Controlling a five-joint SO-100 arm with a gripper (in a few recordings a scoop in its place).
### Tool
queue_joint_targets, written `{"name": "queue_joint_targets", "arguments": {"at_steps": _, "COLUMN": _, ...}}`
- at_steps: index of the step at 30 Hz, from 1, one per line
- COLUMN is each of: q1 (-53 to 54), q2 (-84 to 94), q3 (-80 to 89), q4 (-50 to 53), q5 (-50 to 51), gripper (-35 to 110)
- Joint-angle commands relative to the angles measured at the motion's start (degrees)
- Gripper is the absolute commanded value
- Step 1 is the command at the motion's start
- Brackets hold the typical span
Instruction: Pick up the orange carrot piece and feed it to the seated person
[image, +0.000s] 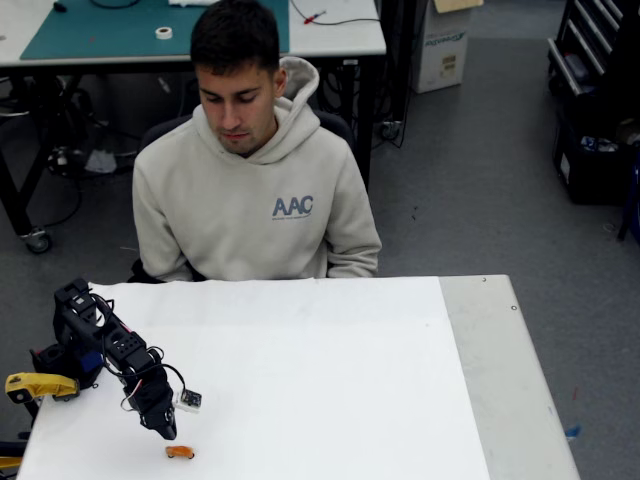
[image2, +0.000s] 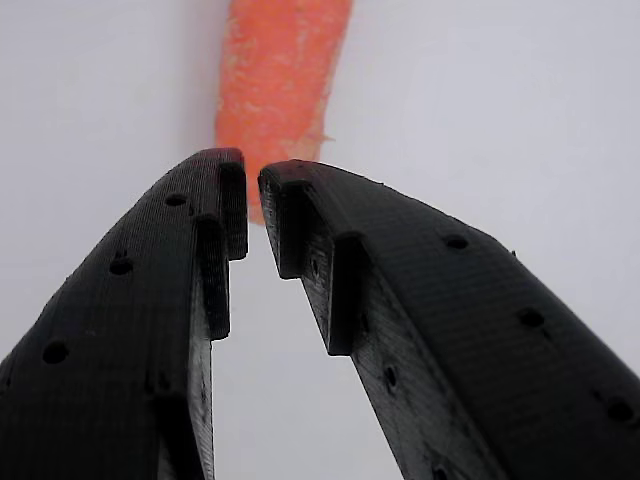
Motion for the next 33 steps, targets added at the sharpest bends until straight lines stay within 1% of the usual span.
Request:
{"name": "queue_joint_targets", "arguments": {"at_steps": 1, "q1": 0.26, "q2": 1.67, "q3": -3.87, "q4": 0.7, "q5": -1.23, "gripper": -2}}
{"name": "queue_joint_targets", "arguments": {"at_steps": 6, "q1": -0.26, "q2": 1.67, "q3": -3.87, "q4": 0.7, "q5": -1.23, "gripper": 1}}
{"name": "queue_joint_targets", "arguments": {"at_steps": 14, "q1": -0.26, "q2": 1.67, "q3": -3.78, "q4": 0.7, "q5": -1.14, "gripper": 24}}
{"name": "queue_joint_targets", "arguments": {"at_steps": 17, "q1": -0.26, "q2": 1.67, "q3": -3.43, "q4": 0.7, "q5": -1.14, "gripper": 28}}
{"name": "queue_joint_targets", "arguments": {"at_steps": 26, "q1": -0.26, "q2": 1.32, "q3": -3.34, "q4": 0.7, "q5": -1.14, "gripper": 25}}
{"name": "queue_joint_targets", "arguments": {"at_steps": 33, "q1": -0.26, "q2": -4.39, "q3": -3.87, "q4": 0.7, "q5": -1.23, "gripper": 23}}
